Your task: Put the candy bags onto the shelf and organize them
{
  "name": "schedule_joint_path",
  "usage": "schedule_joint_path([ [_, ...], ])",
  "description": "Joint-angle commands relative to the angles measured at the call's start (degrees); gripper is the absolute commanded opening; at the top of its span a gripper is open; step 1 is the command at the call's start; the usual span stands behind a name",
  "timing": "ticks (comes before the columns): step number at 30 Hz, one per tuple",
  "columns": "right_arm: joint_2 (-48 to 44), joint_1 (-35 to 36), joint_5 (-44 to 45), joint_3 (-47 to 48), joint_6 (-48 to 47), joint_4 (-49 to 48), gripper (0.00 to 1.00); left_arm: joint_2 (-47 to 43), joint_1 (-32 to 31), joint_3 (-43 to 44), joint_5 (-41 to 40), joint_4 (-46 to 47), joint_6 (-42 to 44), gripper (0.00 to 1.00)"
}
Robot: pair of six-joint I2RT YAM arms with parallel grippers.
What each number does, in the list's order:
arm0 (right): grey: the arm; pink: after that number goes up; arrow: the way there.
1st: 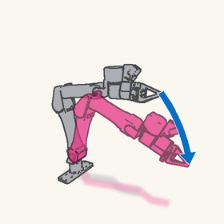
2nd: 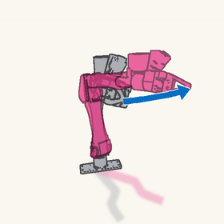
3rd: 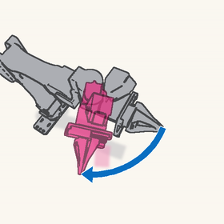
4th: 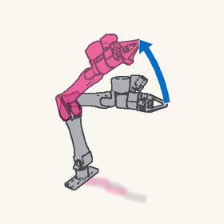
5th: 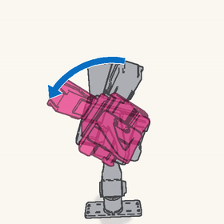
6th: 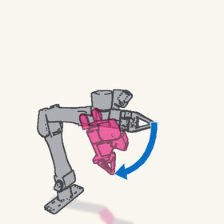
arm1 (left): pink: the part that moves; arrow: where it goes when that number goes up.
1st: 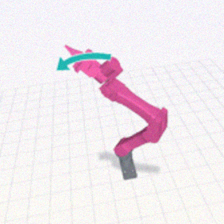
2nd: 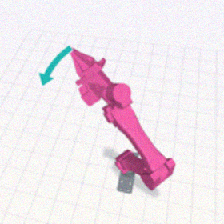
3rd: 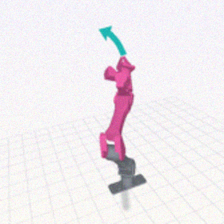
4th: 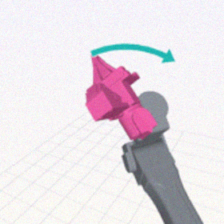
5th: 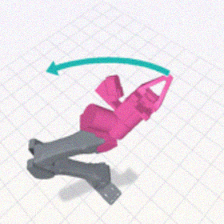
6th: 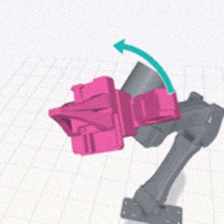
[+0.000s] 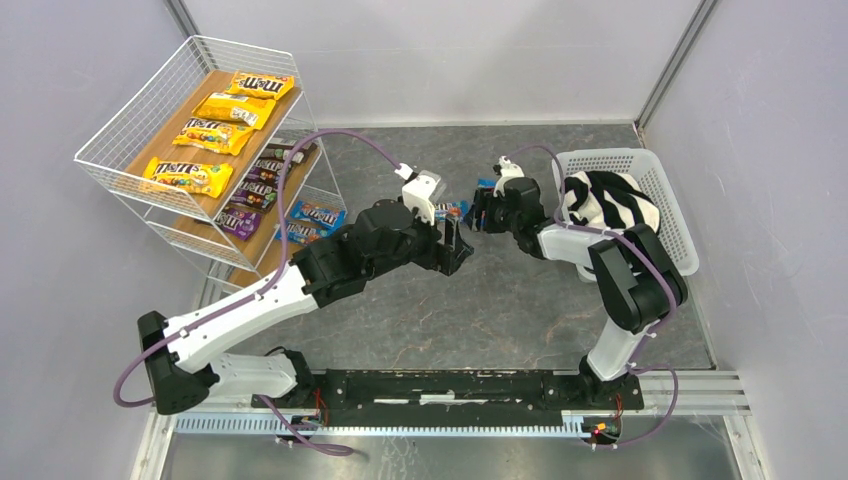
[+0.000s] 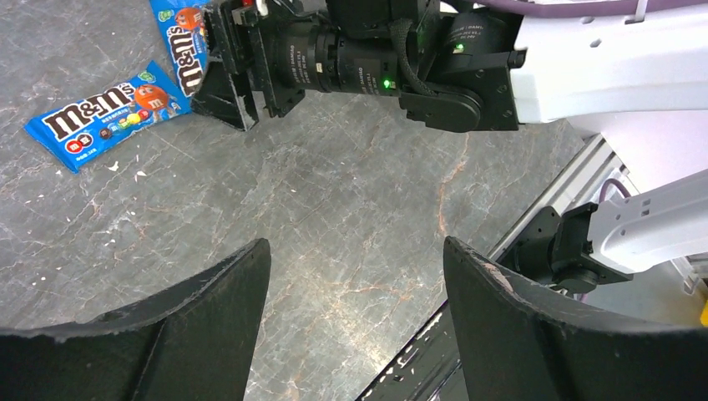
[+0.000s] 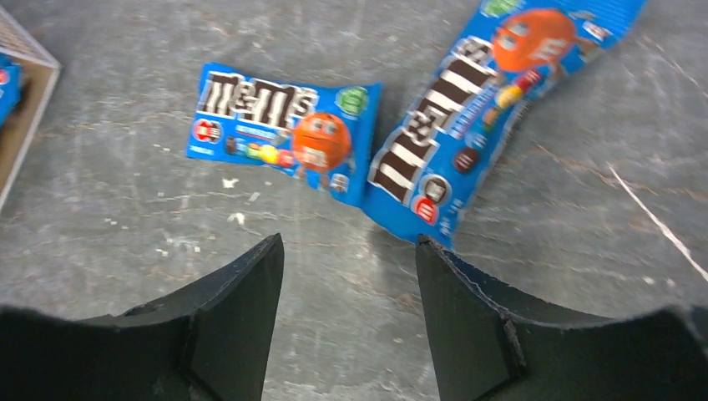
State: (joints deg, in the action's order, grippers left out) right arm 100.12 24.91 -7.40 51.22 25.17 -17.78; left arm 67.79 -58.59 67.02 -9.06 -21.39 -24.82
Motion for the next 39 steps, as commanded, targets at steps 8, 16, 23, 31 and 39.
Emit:
schedule_joint_path([
  [8,-0.41,-3.1,6.16,-5.85,5.72,-5.16,0.66,-2.29,-0.12,0.11,0.07,3.51,-2.11,0.82],
  [16,1.05,-4.39,2.47,-7.83,10.06,-11.64,0.62,-2.95,-0.1,-0.08,0.56,3.07,-2.16,0.82],
  [23,6.27,-5.12,0.91,-4.01,9.98,-13.11,0.4,-3.37,-0.12,-0.33,0.73,3.37,-2.49,0.82],
  [31,-4.56,-5.15,5.48,-5.83,-2.06,-5.84,0.07,-4.81,-0.04,-0.9,1.15,3.41,-3.66,0.82],
  [39,-19.49,-5.13,0.04,-13.03,-13.33,-4.93,0.0,-6.68,-0.12,-0.38,1.51,3.57,-4.8,0.81],
])
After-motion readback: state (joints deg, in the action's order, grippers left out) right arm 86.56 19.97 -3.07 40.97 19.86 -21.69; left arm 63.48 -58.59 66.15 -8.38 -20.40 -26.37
